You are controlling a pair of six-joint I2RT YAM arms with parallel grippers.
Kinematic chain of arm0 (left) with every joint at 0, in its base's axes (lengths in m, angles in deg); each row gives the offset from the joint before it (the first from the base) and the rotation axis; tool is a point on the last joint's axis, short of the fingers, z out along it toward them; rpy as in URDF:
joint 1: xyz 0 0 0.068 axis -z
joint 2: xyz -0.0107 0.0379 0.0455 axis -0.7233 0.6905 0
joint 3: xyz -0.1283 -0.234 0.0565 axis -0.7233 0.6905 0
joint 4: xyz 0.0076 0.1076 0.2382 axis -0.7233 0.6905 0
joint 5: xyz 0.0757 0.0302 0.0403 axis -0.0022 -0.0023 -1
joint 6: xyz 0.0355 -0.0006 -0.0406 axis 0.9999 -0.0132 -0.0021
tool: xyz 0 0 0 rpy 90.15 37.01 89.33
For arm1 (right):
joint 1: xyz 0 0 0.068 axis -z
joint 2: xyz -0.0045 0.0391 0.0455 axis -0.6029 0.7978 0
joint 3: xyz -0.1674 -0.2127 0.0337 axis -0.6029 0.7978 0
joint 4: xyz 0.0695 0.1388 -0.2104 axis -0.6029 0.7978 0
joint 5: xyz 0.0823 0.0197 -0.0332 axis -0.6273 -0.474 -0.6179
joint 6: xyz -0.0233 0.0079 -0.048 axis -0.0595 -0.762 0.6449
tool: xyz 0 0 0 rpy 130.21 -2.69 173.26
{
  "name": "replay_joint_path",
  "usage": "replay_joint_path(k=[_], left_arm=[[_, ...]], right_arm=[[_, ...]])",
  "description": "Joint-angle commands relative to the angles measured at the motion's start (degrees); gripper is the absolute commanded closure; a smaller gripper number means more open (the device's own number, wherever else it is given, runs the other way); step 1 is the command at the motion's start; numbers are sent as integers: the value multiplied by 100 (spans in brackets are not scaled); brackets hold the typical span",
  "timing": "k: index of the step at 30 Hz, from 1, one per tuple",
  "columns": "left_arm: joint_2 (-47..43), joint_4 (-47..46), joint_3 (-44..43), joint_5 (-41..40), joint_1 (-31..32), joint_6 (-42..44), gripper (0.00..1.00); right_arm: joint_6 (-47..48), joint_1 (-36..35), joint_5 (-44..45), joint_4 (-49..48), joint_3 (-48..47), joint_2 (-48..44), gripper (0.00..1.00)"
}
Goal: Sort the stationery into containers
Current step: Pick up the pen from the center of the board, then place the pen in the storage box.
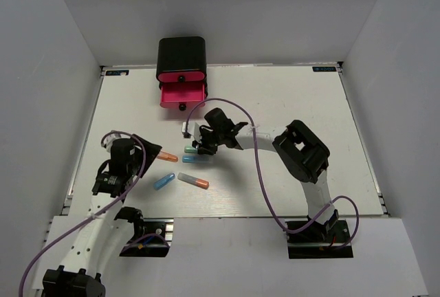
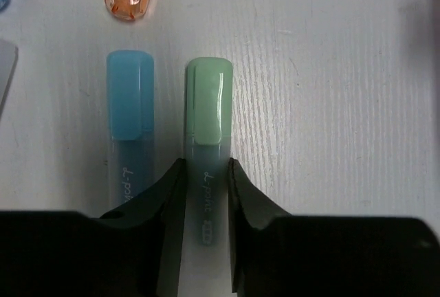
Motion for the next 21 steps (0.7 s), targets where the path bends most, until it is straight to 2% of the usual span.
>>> replay_joint_path(k=[1, 4, 8, 11, 12, 15, 21], left_arm=[[106, -10, 8, 145, -17, -80, 19], [439, -326, 8, 435, 97, -80, 22], [1037, -1159, 123, 1225, 98, 278, 34], [1590, -1591, 123, 1586, 98, 664, 47], [1731, -1654, 70, 1588, 98, 789, 47], [2223, -1952, -79, 1851, 98, 1367, 59], [2778, -2059, -430, 2326, 98, 2230, 60]], right_arm=[[55, -34, 236, 84, -52, 53, 78], [64, 19, 149, 137, -69, -149, 93], [73, 168, 25, 295, -350, -685, 100], [161, 265, 16, 312, -789, -1028, 100], [170, 317, 16, 304, -999, -1063, 100], [275, 405, -19, 321, -1649, -994, 100], [758, 493, 375, 198, -2582, -126, 100]])
